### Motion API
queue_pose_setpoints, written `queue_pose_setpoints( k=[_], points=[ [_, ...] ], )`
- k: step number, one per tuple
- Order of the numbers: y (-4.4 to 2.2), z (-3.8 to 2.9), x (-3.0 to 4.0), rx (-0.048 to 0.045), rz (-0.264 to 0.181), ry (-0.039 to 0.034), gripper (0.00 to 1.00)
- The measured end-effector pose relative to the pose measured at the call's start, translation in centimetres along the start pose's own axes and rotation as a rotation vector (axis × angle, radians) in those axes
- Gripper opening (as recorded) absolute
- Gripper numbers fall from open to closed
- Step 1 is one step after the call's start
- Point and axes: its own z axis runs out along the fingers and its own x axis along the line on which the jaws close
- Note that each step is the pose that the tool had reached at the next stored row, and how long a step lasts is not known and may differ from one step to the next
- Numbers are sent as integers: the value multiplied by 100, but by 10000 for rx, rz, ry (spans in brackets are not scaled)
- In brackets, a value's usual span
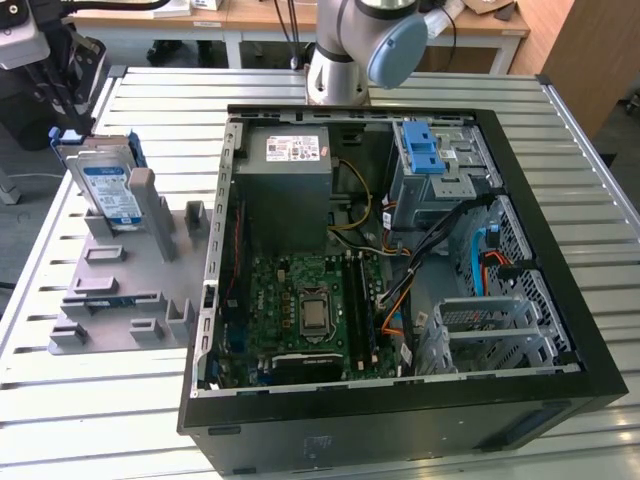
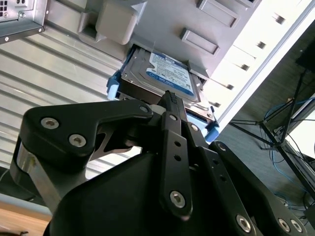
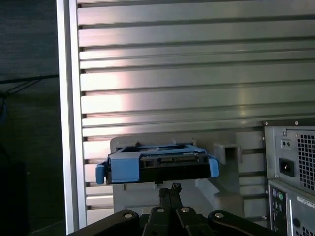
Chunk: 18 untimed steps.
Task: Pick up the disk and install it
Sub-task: 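Reach for the disk, then pick up the disk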
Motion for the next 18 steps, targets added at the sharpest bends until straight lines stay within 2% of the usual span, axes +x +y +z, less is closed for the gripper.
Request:
queue_pose_setpoints(
  k=[8, 18],
  points=[
    [31, 1, 155, 0, 1, 0, 11],
    [30, 1, 164, 0, 0, 1, 11]
  ],
)
